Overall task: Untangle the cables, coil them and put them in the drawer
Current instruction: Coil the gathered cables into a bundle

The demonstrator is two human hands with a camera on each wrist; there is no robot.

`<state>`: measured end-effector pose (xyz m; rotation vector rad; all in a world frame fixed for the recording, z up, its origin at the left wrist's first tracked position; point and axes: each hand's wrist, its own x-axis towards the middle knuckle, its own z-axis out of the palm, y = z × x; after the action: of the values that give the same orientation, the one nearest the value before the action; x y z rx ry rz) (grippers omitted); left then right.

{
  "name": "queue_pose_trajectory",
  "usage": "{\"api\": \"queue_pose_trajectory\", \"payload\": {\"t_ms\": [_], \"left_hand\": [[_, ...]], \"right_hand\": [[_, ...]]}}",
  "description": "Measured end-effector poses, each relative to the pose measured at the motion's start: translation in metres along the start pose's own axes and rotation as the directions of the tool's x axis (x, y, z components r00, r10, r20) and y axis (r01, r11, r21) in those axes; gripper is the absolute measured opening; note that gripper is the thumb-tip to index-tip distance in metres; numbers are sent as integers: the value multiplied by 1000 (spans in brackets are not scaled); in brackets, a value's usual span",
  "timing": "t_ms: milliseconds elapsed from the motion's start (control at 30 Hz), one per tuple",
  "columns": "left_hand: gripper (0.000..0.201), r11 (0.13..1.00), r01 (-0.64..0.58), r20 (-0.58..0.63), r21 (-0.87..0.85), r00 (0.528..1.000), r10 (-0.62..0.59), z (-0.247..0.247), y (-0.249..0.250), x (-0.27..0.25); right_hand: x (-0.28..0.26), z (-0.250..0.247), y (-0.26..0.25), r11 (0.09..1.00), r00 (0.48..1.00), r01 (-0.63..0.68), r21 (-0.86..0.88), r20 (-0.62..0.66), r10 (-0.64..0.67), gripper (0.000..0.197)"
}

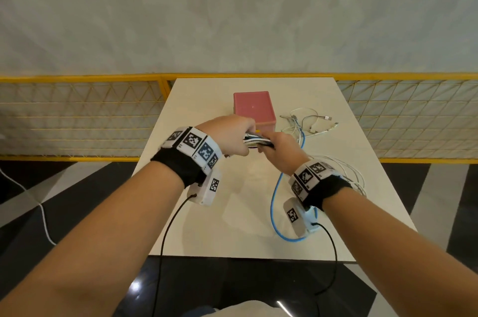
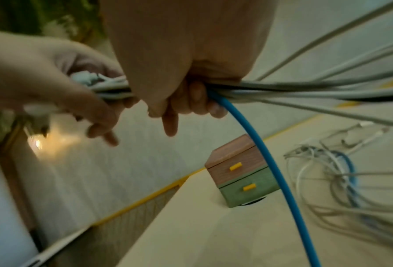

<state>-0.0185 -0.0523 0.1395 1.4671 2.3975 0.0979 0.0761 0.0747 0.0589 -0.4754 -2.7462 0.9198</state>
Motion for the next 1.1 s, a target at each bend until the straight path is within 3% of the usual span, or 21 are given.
{"api": "queue_pose_trajectory", "payload": {"t_ms": [167,233,333,400,433,500,567,633,700,767,900,1000,1100], "left_hand": [[26,991,14,29,131,999,-18,0,13,1],[35,1000,-14,7,4,1000,14,-3,11,-1],[51,926,-134,-130,-354,987,93,-13,0,-9],[43,814,-194,-222,-548,972,82,-11,-1,-14],[33,779,-227,-285,-584,956,64,-7,2,-14],[21,792,-280,-431,-542,902,24,3,10,-13],[35,826,-301,-544,-477,839,-9,11,18,-11],[43,718,-322,-554,-617,826,-105,10,20,-11],[40,553,-271,-432,-788,883,-183,9,15,-13],[24,469,-252,-361,-847,919,-157,14,14,-16],[16,512,-379,-538,-771,818,-205,16,26,-21],[20,655,-405,-648,-639,741,-174,15,34,-23],[17,758,-433,-722,-488,688,-71,17,39,-24]], "right_hand": [[-1,0,-19,997,997,79,26,2,-79,23],[-3,-1,-23,998,999,44,34,-4,-44,21],[-7,-2,-18,988,996,-80,131,-26,85,12],[-10,-1,-19,953,983,-136,270,-81,164,14],[-10,0,-21,937,978,-140,319,-104,182,15],[-12,0,-29,913,974,-121,391,-131,185,12],[-15,-1,-33,882,968,-103,460,-159,196,13],[-19,-1,-33,840,946,-114,530,-200,255,22],[-22,0,-29,802,922,-117,586,-236,307,24],[-25,-1,-27,780,907,-101,617,-265,327,25],[-31,0,-27,709,901,-112,697,-230,369,25],[-33,2,-28,702,911,-113,703,-208,355,14],[-36,-2,-32,690,924,-74,720,-210,319,29]]}}
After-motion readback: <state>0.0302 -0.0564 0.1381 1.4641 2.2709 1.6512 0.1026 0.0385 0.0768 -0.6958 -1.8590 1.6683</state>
